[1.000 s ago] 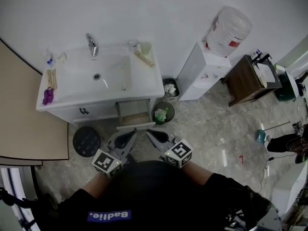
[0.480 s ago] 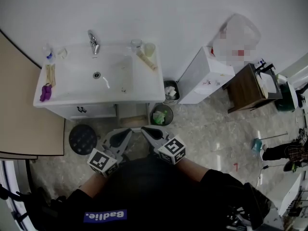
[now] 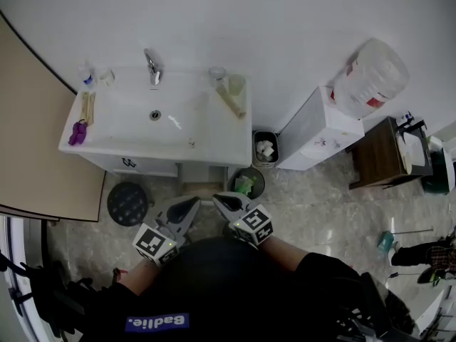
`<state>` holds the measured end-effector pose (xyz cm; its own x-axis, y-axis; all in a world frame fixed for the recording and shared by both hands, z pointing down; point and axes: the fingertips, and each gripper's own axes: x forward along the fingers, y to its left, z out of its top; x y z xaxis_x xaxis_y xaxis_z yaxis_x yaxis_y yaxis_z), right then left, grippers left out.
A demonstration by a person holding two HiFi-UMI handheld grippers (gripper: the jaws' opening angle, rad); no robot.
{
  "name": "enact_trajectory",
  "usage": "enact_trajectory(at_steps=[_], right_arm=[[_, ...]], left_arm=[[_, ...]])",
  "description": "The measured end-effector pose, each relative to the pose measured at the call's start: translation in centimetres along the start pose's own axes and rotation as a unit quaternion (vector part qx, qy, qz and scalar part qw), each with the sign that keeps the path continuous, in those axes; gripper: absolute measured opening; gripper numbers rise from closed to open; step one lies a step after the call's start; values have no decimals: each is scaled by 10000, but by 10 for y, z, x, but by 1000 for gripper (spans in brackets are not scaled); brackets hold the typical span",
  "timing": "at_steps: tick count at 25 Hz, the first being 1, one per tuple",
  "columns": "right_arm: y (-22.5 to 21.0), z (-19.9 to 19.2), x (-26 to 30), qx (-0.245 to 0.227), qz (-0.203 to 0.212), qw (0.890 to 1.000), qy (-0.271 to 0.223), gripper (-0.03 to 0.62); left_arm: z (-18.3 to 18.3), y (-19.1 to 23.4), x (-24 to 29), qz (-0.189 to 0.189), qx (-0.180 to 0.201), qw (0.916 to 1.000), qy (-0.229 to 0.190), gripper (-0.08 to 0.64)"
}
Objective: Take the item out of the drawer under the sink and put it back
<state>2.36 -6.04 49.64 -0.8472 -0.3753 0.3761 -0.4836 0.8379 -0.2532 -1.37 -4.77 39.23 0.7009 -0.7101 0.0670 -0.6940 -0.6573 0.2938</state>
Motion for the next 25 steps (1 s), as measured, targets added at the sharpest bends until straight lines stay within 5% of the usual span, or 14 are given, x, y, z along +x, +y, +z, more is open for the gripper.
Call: enact_trajectory(at_steps=[8,25], right_arm=[[-29,-25,36,58,217,9990,387,-5],[-55,-109,111,-185,417,9892,1390,-5]], left_arm=[[0,13,-1,209,175,9996,5,6],[-15,41,-4,281,-123,9995,76,6]])
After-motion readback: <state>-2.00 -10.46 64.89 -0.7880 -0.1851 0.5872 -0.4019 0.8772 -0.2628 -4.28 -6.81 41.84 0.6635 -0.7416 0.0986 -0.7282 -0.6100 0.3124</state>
